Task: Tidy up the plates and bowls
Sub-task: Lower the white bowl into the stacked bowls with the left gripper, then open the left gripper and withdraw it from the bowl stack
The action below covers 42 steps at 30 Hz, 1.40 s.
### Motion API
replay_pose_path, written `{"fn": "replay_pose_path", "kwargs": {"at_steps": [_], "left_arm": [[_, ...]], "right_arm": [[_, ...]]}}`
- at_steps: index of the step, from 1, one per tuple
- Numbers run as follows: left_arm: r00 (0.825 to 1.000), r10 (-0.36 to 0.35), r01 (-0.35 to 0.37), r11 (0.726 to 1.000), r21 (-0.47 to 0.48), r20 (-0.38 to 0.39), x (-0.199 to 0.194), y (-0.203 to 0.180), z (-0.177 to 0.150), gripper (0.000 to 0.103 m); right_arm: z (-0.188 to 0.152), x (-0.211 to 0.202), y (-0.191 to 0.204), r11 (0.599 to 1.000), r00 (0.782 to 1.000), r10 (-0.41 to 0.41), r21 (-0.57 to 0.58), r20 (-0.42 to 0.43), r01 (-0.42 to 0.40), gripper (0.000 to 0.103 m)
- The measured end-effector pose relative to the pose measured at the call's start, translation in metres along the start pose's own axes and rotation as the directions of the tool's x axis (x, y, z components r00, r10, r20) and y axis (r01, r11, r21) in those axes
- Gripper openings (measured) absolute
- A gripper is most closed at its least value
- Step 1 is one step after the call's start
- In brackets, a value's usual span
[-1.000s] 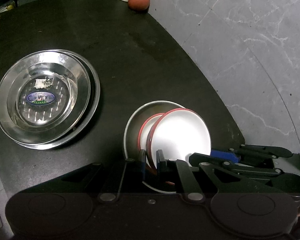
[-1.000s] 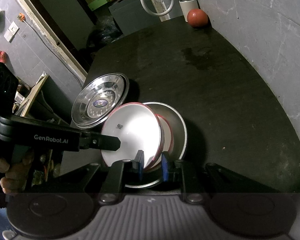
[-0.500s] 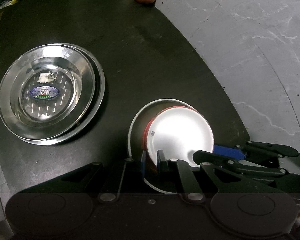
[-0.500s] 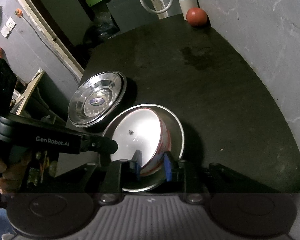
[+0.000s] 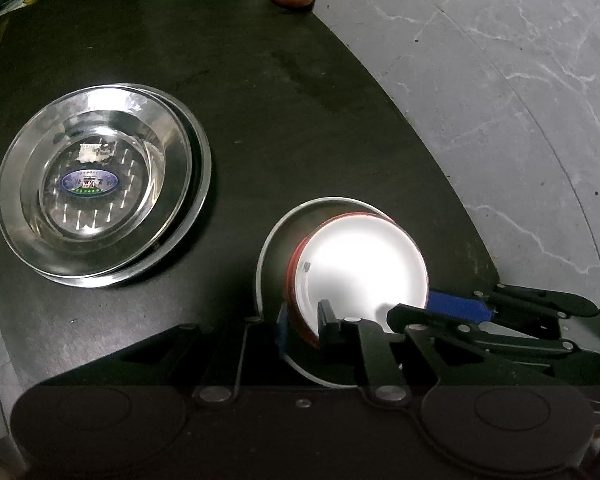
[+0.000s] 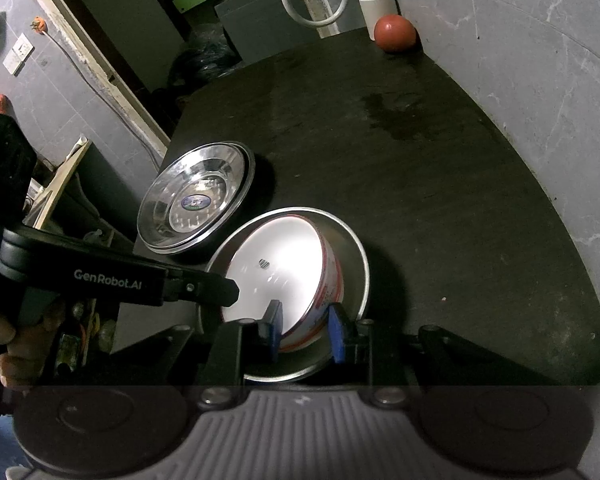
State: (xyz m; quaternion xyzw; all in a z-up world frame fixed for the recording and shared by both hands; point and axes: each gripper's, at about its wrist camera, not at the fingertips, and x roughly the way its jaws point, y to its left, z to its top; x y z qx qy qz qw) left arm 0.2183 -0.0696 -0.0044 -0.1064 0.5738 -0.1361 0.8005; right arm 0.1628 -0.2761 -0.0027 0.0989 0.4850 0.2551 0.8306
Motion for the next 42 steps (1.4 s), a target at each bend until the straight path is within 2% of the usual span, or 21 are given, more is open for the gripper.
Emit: {"fn": "replay_pose_path", "kwargs": {"at_steps": [6, 13, 16, 18, 20, 24, 27, 32, 37, 38, 40, 42], "left_arm": [[1.000, -0.002, 0.002, 1.000, -0.001, 0.012, -0.002, -0.001, -0.001, 0.024], [0.999, -0.018, 0.019, 1.000, -0.021, 0.038, -0.011, 0.000, 0.000, 0.034], [0.998, -0.031, 0.033, 0.999, -0.032, 0.054, -0.014, 0.001, 0.000, 0.044], [0.997, -0.031, 0.033, 0.999, -0.035, 0.069, -0.017, 0.000, 0.000, 0.060], [0.997, -0.008, 0.011, 0.999, -0.030, 0.081, -0.020, -0.001, 0.001, 0.068], [0.995, -0.007, 0.013, 0.998, -0.055, 0.104, -0.026, 0.005, 0.001, 0.080], [0.992, 0.005, 0.003, 0.998, -0.066, 0.126, -0.032, 0.009, 0.000, 0.083], [0.991, 0.029, -0.017, 0.996, -0.092, 0.129, -0.037, 0.018, -0.001, 0.089], [0.990, 0.033, -0.017, 0.993, -0.118, 0.138, -0.043, 0.021, -0.004, 0.102], [0.988, 0.037, -0.019, 0.993, -0.119, 0.148, -0.047, 0.021, -0.006, 0.102], [0.987, 0.042, -0.024, 0.993, -0.113, 0.157, -0.051, 0.021, -0.008, 0.102], [0.986, 0.054, -0.037, 0.994, -0.105, 0.158, -0.052, 0.023, -0.010, 0.102]], "right_arm": [[-0.001, -0.002, -0.001, 1.000, 1.000, 0.003, 0.005, 0.010, -0.003, 0.032], [-0.001, -0.005, -0.002, 1.000, 1.000, 0.015, 0.002, 0.017, -0.015, 0.040], [-0.001, -0.008, -0.002, 1.000, 1.000, 0.018, -0.008, 0.023, -0.018, 0.049], [-0.001, -0.011, -0.002, 1.000, 1.000, 0.012, -0.014, 0.024, -0.012, 0.053], [-0.001, -0.013, -0.003, 1.000, 1.000, 0.005, -0.014, 0.022, -0.005, 0.056], [0.000, -0.018, -0.006, 1.000, 1.000, -0.003, -0.010, 0.029, 0.003, 0.066], [0.001, -0.023, -0.008, 1.000, 0.999, 0.002, 0.000, 0.046, -0.002, 0.073], [0.003, -0.028, -0.012, 1.000, 0.998, 0.006, 0.019, 0.063, -0.007, 0.078], [0.004, -0.029, -0.012, 0.999, 0.997, 0.017, 0.031, 0.077, -0.019, 0.088], [0.004, -0.030, -0.012, 0.999, 0.996, 0.016, 0.034, 0.083, -0.019, 0.089], [0.004, -0.032, -0.013, 0.999, 0.995, 0.010, 0.041, 0.096, -0.014, 0.099], [0.004, -0.035, -0.015, 0.999, 0.994, -0.008, 0.053, 0.112, 0.002, 0.103]]}}
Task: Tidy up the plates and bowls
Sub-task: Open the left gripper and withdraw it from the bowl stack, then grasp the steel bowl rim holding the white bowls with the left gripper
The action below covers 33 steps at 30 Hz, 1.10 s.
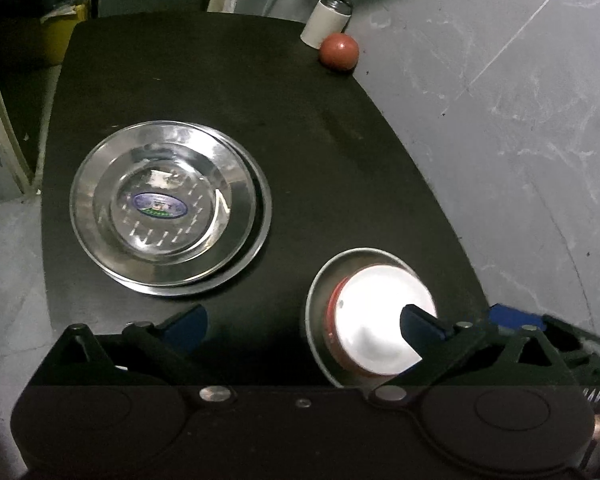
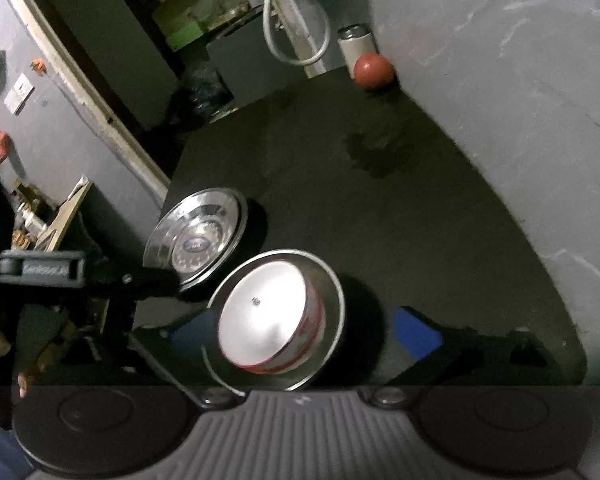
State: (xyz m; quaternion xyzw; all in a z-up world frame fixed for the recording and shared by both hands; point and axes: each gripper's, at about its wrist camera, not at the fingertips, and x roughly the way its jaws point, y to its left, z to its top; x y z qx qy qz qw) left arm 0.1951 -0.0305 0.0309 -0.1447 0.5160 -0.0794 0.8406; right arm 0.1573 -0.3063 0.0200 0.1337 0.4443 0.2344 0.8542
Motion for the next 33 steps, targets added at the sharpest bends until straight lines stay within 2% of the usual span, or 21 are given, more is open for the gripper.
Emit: {"fn": "replay_pose_path", "kwargs": {"at_steps": [4, 8, 12, 33], "left_arm": [[0.998, 0.059, -0.059, 0.998, 0.021, 0.011, 0.004, 0.004, -0.008, 0.102], [0.990, 0.137, -0.136, 0.990, 0.048, -0.027, 0.018, 0.003, -0.013, 0.102], [0.988, 0.145, -0.143, 0.989, 0.044, -0.046, 0.026, 0.004, -0.016, 0.102], [0.975, 0.202, -0.196, 0.978, 0.065, -0.093, 0.048, -0.002, -0.020, 0.102]], "right_arm": [[0.001, -0.004, -0.007, 0.999, 0.999, -0.048, 0.015, 0.009, 0.048, 0.103], [-0.001, -0.003, -0.012, 0.991, 0.991, -0.134, 0.016, -0.009, 0.134, 0.103], [-0.007, 0.002, -0.015, 0.975, 0.975, -0.220, -0.004, -0.031, 0.220, 0.103], [-0.004, 0.037, -0.016, 0.964, 0.957, -0.262, -0.086, -0.124, 0.253, 0.103]]}}
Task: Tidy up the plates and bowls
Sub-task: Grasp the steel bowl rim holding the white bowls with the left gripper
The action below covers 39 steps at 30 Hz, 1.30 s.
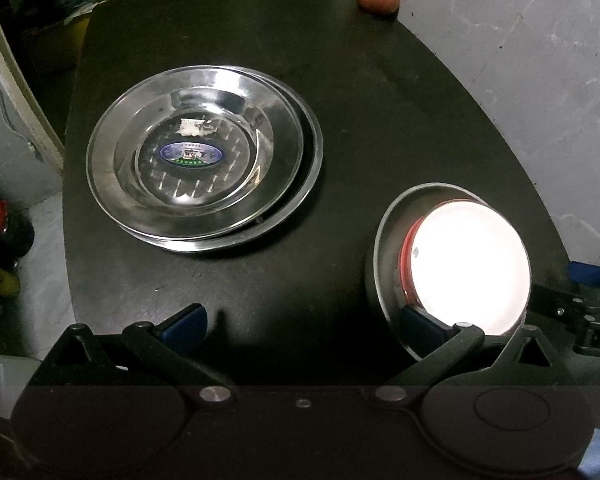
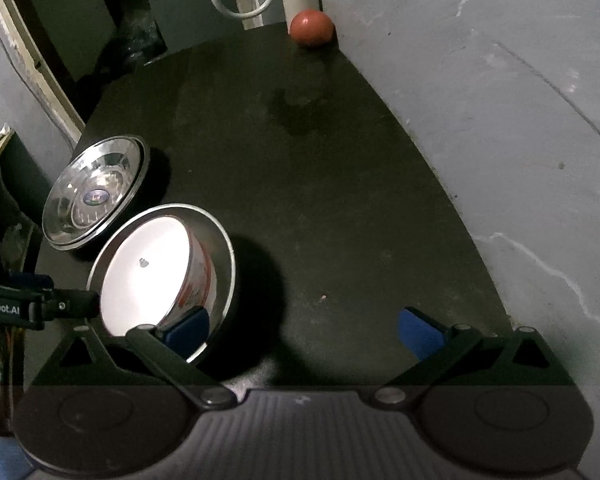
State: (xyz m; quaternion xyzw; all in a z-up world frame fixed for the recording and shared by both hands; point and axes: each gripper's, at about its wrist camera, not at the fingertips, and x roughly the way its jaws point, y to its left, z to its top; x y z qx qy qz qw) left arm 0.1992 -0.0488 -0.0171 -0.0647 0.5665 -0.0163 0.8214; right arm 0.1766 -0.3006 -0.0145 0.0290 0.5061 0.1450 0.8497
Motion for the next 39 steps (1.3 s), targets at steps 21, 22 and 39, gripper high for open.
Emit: {"fn": "replay_pose_path", "kwargs": {"at_steps": [21, 22, 39], "left_arm": [[1.000, 0.014, -0.014, 0.999, 0.030, 0.002, 0.004, -0.005, 0.003, 0.100], [1.000, 0.013, -0.013, 0.999, 0.032, 0.004, 0.004, -0.005, 0.003, 0.100], [0.995, -0.081, 0.077, 0.994, 0.073, 0.050, -0.005, -0.006, 0.006, 0.060]], "right_arm": [[0.003, 0.014, 0.005, 1.000, 0.999, 0.014, 0.000, -0.043, -0.014, 0.096], [0.003, 0.014, 0.004, 1.000, 0.999, 0.020, 0.003, -0.042, -0.020, 0.094], [0.001, 0.004, 0.007, 0.991, 0.991, 0.131, -0.014, -0.012, -0.131, 0.060]]}}
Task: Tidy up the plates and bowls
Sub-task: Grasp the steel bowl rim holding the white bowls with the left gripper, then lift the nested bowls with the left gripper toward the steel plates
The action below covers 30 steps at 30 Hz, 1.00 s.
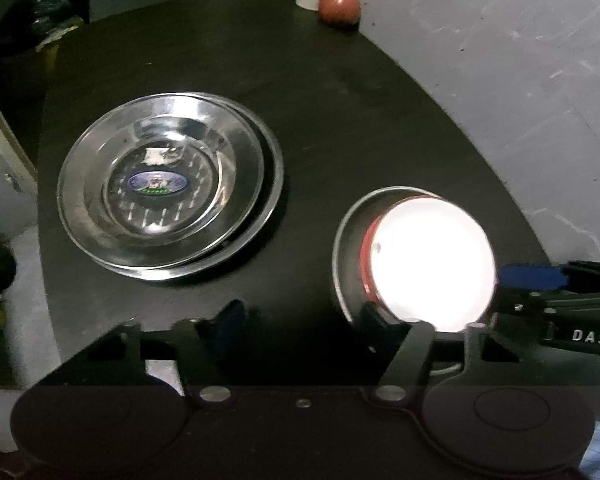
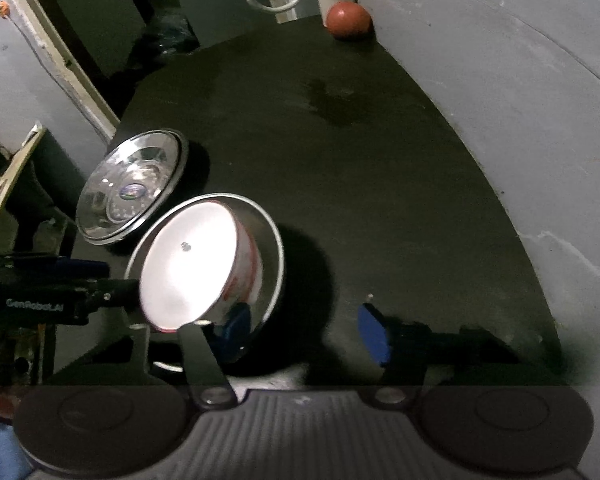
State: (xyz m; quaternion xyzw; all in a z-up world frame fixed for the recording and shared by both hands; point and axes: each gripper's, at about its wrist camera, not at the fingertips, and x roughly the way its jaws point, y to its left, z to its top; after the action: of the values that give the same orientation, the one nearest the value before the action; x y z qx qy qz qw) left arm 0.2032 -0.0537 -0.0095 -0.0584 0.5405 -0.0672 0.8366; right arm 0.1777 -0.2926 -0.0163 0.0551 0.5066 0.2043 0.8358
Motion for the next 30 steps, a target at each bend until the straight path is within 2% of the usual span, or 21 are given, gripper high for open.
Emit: {"fn": "replay_pose_path", "kwargs": {"at_steps": [6, 11, 15, 17, 25, 30], "left_arm": [[0.997, -0.062, 0.062, 0.998, 0.006, 0.051, 0.000, 0.001, 0.004, 0.034], [0.992, -0.103, 0.102, 0.995, 0.017, 0.069, 0.002, -0.002, 0.008, 0.016], [0.991, -0.115, 0.114, 0.993, 0.019, 0.072, 0.003, -0.001, 0.010, 0.015], [0.990, -0.125, 0.124, 0.992, 0.021, 0.070, 0.003, -0.001, 0.011, 0.011], [0.984, -0.170, 0.171, 0.985, -0.021, 0.058, 0.008, 0.008, 0.012, 0.012], [0.984, -0.164, 0.165, 0.986, -0.005, 0.072, 0.007, 0.006, 0.011, 0.012]], "right_arm": [[0.003, 0.001, 0.000, 0.997, 0.997, 0.077, -0.007, 0.009, -0.077, 0.038], [0.006, 0.006, 0.004, 0.996, 0.996, 0.092, -0.012, -0.008, -0.092, 0.035], [0.007, 0.010, 0.005, 0.995, 0.995, 0.099, -0.008, -0.020, -0.099, 0.035], [0.007, 0.011, 0.006, 0.994, 0.994, 0.107, -0.008, -0.020, -0.107, 0.031], [0.004, 0.010, 0.006, 0.993, 0.993, 0.115, 0.010, -0.012, -0.115, 0.029], [0.001, 0.010, 0.006, 0.993, 0.993, 0.115, 0.011, 0.005, -0.116, 0.029]]}}
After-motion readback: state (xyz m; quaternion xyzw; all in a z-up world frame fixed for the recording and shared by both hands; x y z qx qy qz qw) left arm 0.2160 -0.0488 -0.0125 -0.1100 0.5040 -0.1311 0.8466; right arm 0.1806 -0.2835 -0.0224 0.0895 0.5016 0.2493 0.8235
